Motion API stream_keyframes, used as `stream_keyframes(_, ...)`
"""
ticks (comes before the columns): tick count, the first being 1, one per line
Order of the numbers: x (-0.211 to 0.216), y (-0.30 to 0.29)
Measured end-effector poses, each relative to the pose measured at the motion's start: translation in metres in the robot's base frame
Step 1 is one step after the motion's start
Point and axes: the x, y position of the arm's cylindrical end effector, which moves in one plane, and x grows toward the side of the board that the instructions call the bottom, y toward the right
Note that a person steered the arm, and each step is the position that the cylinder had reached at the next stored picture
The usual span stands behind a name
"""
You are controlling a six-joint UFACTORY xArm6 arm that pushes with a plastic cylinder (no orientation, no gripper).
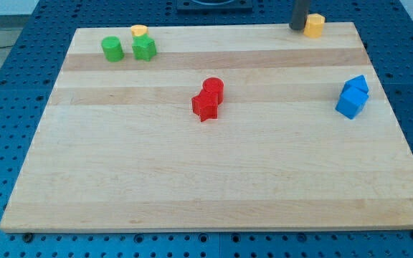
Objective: Place your arm to the top left corner
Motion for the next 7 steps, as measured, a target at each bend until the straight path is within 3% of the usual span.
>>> stream_keyframes(2,-0.004,-0.024)
stream_keyframes(7,-0.006,-0.25)
